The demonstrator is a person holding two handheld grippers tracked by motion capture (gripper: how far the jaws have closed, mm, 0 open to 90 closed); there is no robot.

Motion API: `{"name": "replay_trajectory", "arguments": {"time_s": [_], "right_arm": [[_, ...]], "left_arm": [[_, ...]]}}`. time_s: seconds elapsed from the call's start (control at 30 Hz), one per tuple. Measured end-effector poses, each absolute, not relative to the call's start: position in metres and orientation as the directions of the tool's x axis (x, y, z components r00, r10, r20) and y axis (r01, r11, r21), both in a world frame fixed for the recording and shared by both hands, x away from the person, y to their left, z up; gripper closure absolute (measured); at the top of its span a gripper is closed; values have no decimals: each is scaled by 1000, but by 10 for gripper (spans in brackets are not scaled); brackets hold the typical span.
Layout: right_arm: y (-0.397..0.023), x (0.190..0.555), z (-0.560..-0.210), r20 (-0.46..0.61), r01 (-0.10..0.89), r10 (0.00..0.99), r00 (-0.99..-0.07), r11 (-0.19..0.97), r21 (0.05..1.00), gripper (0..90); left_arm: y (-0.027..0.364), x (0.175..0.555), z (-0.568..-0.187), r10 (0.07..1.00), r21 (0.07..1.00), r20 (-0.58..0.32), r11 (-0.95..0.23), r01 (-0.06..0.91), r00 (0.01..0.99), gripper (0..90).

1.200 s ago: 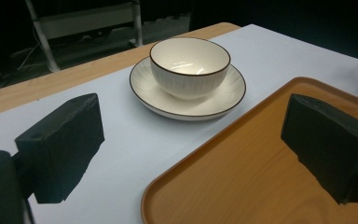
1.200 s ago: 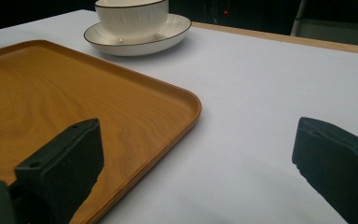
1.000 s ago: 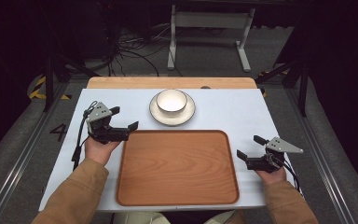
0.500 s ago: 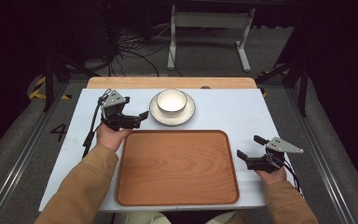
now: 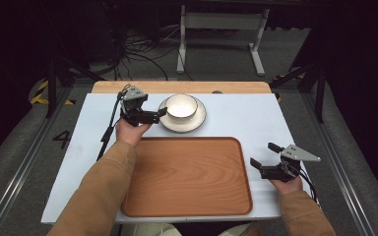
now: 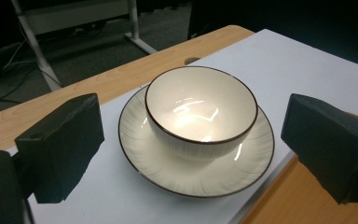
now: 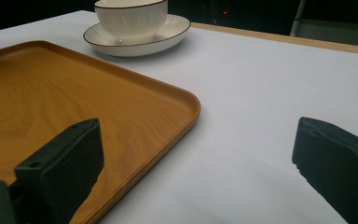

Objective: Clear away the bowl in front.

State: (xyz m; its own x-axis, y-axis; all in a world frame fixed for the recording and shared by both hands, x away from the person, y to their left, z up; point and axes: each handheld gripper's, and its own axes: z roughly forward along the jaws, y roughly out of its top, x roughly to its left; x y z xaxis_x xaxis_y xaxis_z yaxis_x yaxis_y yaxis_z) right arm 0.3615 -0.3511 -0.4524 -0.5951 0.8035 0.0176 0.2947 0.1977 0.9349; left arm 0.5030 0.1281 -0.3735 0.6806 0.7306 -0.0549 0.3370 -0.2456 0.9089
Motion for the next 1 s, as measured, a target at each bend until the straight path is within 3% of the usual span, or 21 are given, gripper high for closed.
{"name": "replay_trajectory", "arguments": {"time_s": [0.37, 0.57, 0.87, 1.0], "right_arm": [[-352, 362, -452, 21, 294, 802, -598, 195, 936, 25], [-352, 362, -452, 25, 294, 802, -597, 190, 937, 25], [-352, 362, -452, 25, 294, 802, -596, 189, 937, 25], [-352, 362, -452, 25, 296, 804, -594, 190, 936, 26]], "left_arm": [[120, 523, -374, 733, 892, -70, -258, 372, 677, 104], [111, 530, -371, 751, 876, -4, -315, 364, 661, 170], [94, 554, -381, 782, 807, -91, -304, 505, 616, 256], [83, 561, -385, 788, 773, -74, -342, 534, 611, 282]]}}
